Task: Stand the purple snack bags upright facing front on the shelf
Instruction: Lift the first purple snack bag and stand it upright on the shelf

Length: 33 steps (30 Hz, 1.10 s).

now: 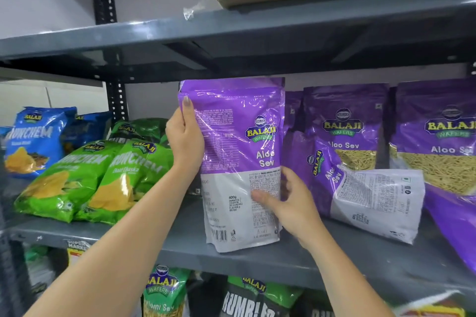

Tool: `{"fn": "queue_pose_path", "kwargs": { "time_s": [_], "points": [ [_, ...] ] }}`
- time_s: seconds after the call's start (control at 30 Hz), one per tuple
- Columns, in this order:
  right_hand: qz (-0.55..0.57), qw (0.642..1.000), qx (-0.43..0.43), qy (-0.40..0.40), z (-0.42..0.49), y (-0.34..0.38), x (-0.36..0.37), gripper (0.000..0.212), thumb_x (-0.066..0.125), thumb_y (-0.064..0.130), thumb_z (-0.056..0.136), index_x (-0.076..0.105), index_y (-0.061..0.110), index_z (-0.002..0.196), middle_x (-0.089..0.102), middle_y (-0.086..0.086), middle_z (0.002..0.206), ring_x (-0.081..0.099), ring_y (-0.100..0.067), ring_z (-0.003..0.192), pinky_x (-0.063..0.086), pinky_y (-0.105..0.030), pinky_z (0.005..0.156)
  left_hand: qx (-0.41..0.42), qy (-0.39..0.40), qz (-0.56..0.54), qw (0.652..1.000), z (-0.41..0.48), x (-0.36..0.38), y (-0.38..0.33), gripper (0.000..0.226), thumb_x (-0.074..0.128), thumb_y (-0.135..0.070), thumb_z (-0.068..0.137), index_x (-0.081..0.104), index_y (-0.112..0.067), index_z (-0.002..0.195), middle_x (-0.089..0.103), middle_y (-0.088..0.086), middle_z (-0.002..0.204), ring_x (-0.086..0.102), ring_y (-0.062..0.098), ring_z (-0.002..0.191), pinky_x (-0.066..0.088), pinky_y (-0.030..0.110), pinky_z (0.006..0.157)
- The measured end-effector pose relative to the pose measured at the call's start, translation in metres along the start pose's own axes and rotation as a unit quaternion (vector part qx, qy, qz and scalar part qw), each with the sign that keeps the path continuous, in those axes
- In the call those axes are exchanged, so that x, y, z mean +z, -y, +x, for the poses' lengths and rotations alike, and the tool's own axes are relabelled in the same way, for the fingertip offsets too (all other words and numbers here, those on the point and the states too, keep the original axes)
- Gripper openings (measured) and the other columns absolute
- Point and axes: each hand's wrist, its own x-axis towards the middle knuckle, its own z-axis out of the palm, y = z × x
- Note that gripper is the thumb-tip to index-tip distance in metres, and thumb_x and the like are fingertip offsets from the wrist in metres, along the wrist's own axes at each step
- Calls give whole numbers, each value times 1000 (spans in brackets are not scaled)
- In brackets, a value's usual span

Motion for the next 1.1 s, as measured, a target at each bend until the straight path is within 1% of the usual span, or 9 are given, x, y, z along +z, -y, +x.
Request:
{"fn": "queue_pose_path", "kwargs": {
  "time_s": [0.17,0.23,0.33,0.43,0.6,0.73,0.9,1.0,1.1],
  "points": [
    [-18,999,0,-36,-4,-1,2,57,85,34,65,59,29,115,73,12,104,69,1,92,56,-31,86,-15,1,24,1000,-17,5,-1,37,42,-39,101,48,-21,69,51,-20,57,44,-6,51,38,18,57],
    [-26,999,0,-43,-5,-2,3,50,82,41,67,58,33,110,73,16,101,67,5,90,53,-24,81,28,0,102,994,-40,3,4,22,51,-38,97,57,-21,110,61,-19,102,54,-9,86,45,21,82],
    [82,995,53,-28,-4,2,3,45,51,67,80,67,30,99,75,17,97,68,-3,95,49,-24,81,148,-26,235,960,-78,0,16,58,61,-26,91,37,-10,141,38,14,143,35,18,132,27,24,109],
    [203,970,135,-26,6,9,0,62,25,63,92,72,22,89,78,3,93,70,-16,94,49,-33,87,190,-25,287,939,-103,-1,26,43,62,-20,90,51,-12,131,38,20,143,30,24,135,21,29,112],
    [143,975,111,-126,9,6,2,31,43,23,99,69,15,84,72,2,84,61,-12,80,47,-23,68,150,-44,327,932,-104,-2,32,28,62,-30,90,68,-21,116,53,11,115,43,18,100,35,39,90],
    [141,976,84,-144,6,4,2,31,52,8,91,72,22,72,74,15,67,61,3,62,49,-14,61,117,47,260,957,-98,-5,32,37,54,-33,93,65,-19,125,67,3,98,60,19,75,50,41,76],
    [110,986,26,-125,-7,5,12,9,61,17,91,67,22,86,69,0,93,61,-9,85,49,-24,81,-59,211,114,969,-113,-8,36,87,38,-83,75,13,-46,150,65,-13,130,62,6,114,47,37,103],
    [94,991,11,-95,-14,5,16,5,66,26,88,64,23,91,70,0,97,65,-13,92,51,-19,77,-126,226,6,966,-114,-6,35,108,56,-83,62,22,-30,150,46,-2,150,45,10,137,37,38,115],
    [39,995,-16,-87,-16,6,18,16,57,37,92,63,27,102,69,-3,107,65,-18,98,52,-35,86,-112,164,35,979,-110,-7,30,94,73,-65,56,47,-16,132,52,7,136,55,19,125,45,41,106]
  ]
}}
